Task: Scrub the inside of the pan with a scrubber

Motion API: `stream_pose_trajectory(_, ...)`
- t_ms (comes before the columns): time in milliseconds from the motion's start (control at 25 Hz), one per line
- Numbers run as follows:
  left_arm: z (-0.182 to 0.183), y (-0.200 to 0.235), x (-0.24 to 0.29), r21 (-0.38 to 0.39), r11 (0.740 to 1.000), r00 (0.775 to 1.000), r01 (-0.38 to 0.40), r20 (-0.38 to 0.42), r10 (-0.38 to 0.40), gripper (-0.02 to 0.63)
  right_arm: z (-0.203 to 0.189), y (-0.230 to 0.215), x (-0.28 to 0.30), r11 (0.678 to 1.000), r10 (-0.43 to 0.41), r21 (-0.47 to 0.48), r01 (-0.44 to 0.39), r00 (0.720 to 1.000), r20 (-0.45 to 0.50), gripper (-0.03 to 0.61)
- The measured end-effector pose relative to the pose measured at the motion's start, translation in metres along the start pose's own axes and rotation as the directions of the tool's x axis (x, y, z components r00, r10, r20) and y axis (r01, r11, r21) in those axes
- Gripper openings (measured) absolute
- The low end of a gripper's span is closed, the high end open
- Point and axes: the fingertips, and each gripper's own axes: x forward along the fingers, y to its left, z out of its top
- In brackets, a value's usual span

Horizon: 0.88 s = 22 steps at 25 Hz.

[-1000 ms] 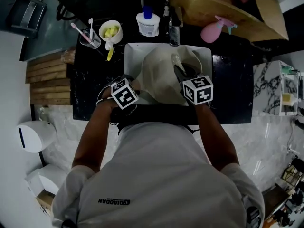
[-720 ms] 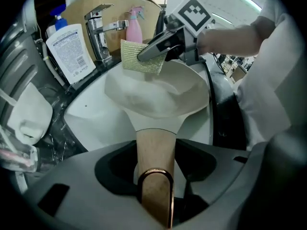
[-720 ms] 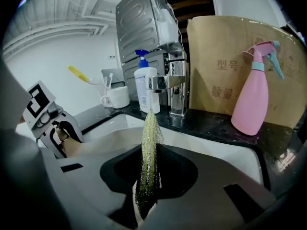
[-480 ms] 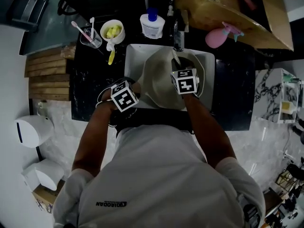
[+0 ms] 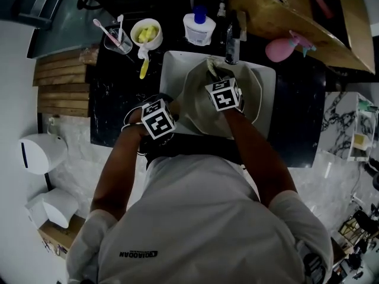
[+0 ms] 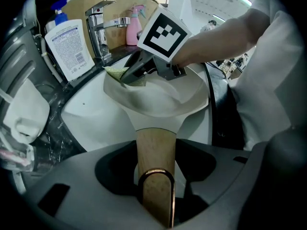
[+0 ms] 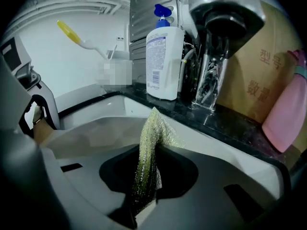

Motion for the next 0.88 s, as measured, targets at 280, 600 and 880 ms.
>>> stream_pose_trajectory(280,0.000,0.000,0.000,0.003,1.000,1.000,0.004,-0.001,-0.004,0.249,0.001,0.006,0.015,0.994,0.068,-0.082,-0.070,0.997,-0.031,0.092)
stream_pose_trajectory(600,-0.001,0.000,0.000,0.004,1.000,1.000,0.002,-0.004,-0.002,0.249,0.000,0.017,0.019,0.989,0.131,-0.059,-0.133,0.991,-0.037,0.092)
stream_pose_trajectory(880,0.000,0.001,0.000,0.003,1.000,1.000,0.006,0.001,-0.006,0.249,-0.003,0.046,0.019,0.962,0.227,-0.149,-0.231,0.973,-0.043,0.092)
